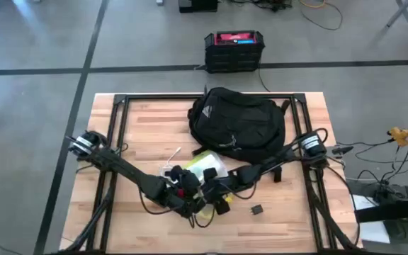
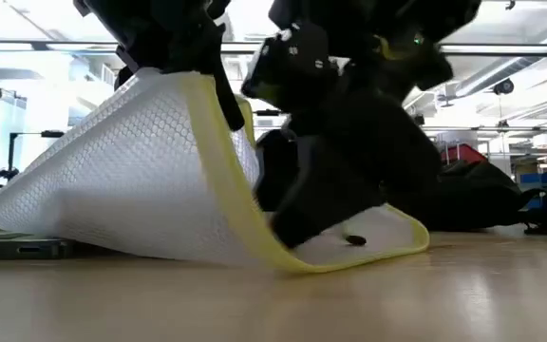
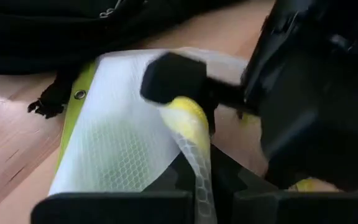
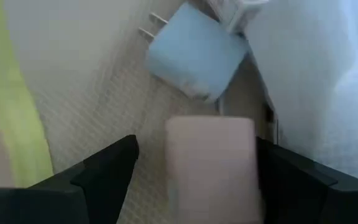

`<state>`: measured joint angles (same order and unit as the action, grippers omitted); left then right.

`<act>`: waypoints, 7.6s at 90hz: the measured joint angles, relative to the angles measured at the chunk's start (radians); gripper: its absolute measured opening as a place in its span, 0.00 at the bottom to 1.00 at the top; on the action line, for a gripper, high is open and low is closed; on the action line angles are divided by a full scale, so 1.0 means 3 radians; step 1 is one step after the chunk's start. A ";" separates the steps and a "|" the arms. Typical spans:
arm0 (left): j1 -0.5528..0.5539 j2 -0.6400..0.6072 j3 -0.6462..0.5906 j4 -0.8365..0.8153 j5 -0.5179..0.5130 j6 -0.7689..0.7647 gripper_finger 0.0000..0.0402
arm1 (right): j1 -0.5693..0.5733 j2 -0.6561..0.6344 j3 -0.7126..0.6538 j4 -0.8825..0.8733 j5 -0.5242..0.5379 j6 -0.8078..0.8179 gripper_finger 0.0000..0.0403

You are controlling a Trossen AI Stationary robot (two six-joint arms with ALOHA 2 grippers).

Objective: Unpack backpack
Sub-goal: Remove the pink charger adapter from the yellow green zip bag, then remove the violet chocolate bar from the yellow green zip bag, then remove the blue charger adapter from the yellow green zip bag

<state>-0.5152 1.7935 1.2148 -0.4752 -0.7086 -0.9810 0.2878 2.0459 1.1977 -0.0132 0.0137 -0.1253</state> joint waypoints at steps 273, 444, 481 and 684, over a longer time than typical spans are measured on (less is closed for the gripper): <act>-0.0031 0.0200 -0.0003 0.1341 -0.0307 0.1644 0.00 | 0.0089 -0.0676 -0.0881 0.0219 0.0888 0.0628 0.54; -0.0465 0.0042 -0.0024 0.0183 0.0042 0.1291 0.00 | 0.1869 -0.2150 -0.1059 -0.3125 0.0594 0.3617 0.37; -0.0402 0.0059 -0.0024 0.0198 -0.0320 0.0926 0.00 | 0.1372 -0.1753 -0.1100 0.0082 0.1500 0.1484 0.65; -0.0407 0.0072 -0.0815 0.0913 -0.0276 0.0110 0.00 | 0.1361 -0.1732 -0.0970 -0.1804 0.0352 0.2636 0.49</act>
<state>-0.6374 1.8153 0.9703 -0.2012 -0.7913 -0.9479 0.6961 1.5265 0.9068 -0.5543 0.1194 0.6655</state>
